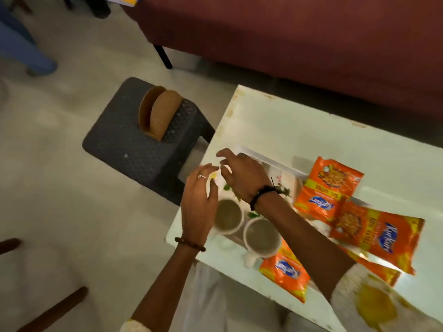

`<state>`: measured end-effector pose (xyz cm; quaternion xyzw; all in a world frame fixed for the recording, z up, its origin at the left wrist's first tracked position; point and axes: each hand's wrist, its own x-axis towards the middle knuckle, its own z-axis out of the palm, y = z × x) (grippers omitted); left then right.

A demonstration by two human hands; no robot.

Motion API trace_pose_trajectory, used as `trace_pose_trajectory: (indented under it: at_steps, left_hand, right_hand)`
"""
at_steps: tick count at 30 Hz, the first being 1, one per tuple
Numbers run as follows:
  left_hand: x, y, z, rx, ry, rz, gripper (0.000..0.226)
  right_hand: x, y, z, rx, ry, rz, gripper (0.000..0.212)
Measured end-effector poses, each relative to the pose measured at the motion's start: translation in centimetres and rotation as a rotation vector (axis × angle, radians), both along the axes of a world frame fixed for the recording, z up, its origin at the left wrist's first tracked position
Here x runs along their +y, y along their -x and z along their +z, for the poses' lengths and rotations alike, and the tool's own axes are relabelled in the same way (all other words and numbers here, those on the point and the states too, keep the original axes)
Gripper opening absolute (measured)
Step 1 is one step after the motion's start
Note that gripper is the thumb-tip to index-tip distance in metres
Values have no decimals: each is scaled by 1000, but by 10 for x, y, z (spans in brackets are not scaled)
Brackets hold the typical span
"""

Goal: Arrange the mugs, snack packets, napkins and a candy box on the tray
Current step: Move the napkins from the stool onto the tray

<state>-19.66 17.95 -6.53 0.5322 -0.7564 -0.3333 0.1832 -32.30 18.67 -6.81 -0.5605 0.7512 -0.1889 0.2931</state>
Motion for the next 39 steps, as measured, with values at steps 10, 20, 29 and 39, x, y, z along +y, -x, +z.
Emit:
trace_pose_trajectory:
  at_steps: [10, 20, 29, 39]
  left_hand:
    - [-198, -56, -39, 91, 78, 284, 39]
    - [-250, -71, -44, 24, 65, 150, 27]
    - [-187, -6, -16, 164, 255, -633, 18]
    - [-113, 59, -68, 3, 18, -964, 25]
  right_hand:
    - [-212, -44, -25, 46, 166, -118, 37]
    - [-226, -21, -11, 330, 139, 124, 19]
    - [-28, -4, 25, 357, 107, -312, 12]
    - [73, 11, -20, 293, -233, -454, 14]
